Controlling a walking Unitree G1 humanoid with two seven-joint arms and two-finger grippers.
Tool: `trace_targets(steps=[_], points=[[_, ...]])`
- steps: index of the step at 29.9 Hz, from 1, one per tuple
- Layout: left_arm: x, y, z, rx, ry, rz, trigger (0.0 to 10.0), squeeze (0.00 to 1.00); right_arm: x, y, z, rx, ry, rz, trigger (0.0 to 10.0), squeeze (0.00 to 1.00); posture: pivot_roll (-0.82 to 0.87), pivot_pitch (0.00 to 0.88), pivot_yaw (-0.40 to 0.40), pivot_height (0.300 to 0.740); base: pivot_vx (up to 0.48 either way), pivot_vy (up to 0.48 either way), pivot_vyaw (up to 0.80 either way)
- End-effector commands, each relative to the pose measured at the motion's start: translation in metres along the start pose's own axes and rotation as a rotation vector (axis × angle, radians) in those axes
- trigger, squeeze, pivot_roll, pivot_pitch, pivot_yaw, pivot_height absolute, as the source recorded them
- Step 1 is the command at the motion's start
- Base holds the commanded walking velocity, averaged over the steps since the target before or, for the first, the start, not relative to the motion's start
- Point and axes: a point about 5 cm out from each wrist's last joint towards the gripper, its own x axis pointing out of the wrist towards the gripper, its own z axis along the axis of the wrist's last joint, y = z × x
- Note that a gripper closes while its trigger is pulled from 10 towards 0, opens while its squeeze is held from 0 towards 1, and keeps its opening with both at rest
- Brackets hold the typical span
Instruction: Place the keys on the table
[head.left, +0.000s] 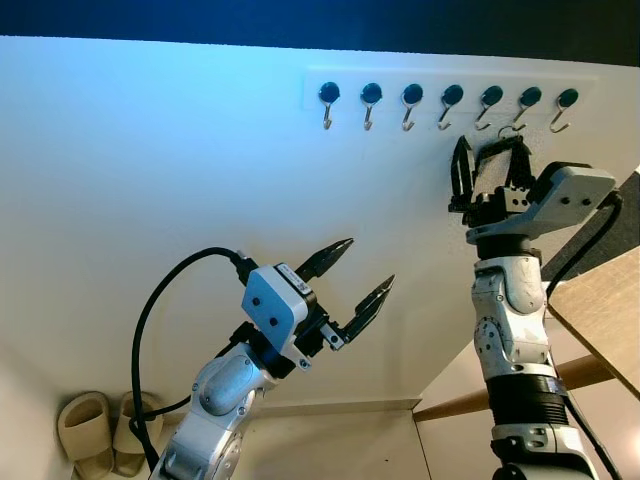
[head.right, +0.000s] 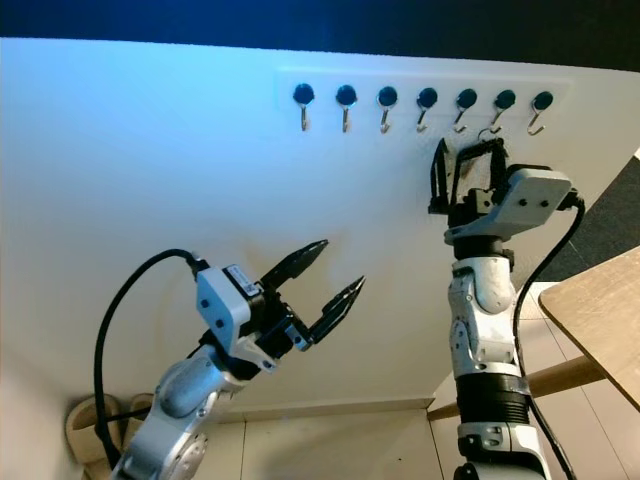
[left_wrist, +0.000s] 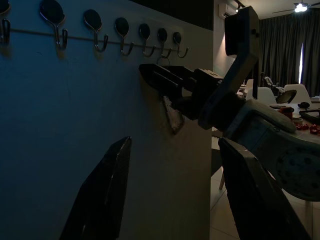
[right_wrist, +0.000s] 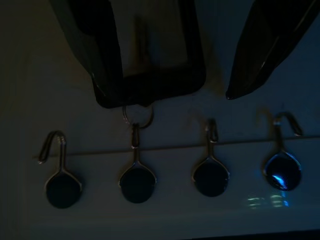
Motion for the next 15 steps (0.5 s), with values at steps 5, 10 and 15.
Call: trace_targets(steps=[5,10,15], points=[[0.0001,-0.0025,0.0022,0.006,0.001,-0.009,10.0,0.00,-0.0039,-0.0073,0.0002,0.020,0.013,0.021,10.0,0.00,0.07,0.132,-0.067,0.740,0.000,0.000,0.00],[0.0005,-0.0024,0.0024,0.007,0.000,-0.007,10.0,0.00,-0.0038,-0.0084,0.0006,0.017,0.011,0.023,4.7,0.00,0.07,0.131,-0.067,0.740,0.000,0.000,0.00],[0.0016,-0.0015,0.0035,0.006,-0.008,-0.005,10.0,0.00,-0.0039,-0.0089,0.0009,0.012,0.005,0.026,0.8,0.00,0.07,0.130,-0.066,0.740,0.000,0.000,0.00]])
